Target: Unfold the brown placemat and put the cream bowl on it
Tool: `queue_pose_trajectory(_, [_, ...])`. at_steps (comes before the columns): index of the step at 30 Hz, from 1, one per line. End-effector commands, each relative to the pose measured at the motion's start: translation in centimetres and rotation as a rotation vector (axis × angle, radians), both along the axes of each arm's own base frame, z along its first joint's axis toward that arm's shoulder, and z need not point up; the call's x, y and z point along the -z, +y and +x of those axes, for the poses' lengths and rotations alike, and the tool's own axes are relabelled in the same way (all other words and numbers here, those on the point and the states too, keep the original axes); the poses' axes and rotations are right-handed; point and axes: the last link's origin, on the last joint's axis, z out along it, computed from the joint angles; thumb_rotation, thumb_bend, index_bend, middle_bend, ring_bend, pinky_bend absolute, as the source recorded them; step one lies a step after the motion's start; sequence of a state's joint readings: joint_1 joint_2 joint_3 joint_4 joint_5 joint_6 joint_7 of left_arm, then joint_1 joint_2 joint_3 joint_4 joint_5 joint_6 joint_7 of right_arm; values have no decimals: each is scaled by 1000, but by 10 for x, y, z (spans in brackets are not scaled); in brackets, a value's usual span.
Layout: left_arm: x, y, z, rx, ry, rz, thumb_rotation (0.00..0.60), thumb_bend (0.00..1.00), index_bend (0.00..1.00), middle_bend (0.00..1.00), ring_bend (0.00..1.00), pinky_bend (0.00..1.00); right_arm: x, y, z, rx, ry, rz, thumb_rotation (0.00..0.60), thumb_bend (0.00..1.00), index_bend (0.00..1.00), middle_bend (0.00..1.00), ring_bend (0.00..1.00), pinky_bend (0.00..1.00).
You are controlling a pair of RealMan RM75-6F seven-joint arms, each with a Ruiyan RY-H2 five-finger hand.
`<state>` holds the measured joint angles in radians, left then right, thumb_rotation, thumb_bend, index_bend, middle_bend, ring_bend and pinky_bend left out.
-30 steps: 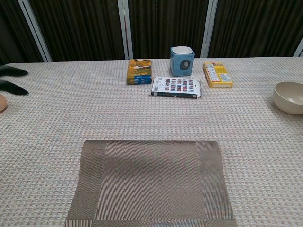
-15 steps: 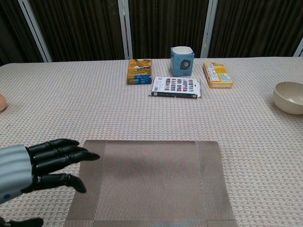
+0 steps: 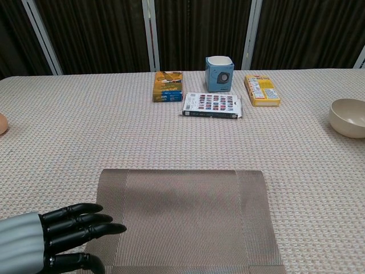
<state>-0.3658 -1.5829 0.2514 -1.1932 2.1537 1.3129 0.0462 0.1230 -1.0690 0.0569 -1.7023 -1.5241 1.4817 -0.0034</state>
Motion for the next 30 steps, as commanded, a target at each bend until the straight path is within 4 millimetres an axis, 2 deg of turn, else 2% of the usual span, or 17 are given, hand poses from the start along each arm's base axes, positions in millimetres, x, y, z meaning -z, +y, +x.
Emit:
queue_pose_trajectory(1, [3,-2,-6,-20,-3,5,600,346,276,0,0,0,0,0,0,2,1,-2,600,0,0,0,0,0])
queue_pose_trajectory(15, [12,-8,-19,-47,-8,-10,600,343,277,0,0,0,0,0,0,0,-2,-11,600,0,0,0,0,0])
queue_pose_trajectory(30, [28,-5,-11,-41,-26,-19,600,342,275,0,0,0,-2,-2,-1,5,-8,-9,600,0,0,0,0,0])
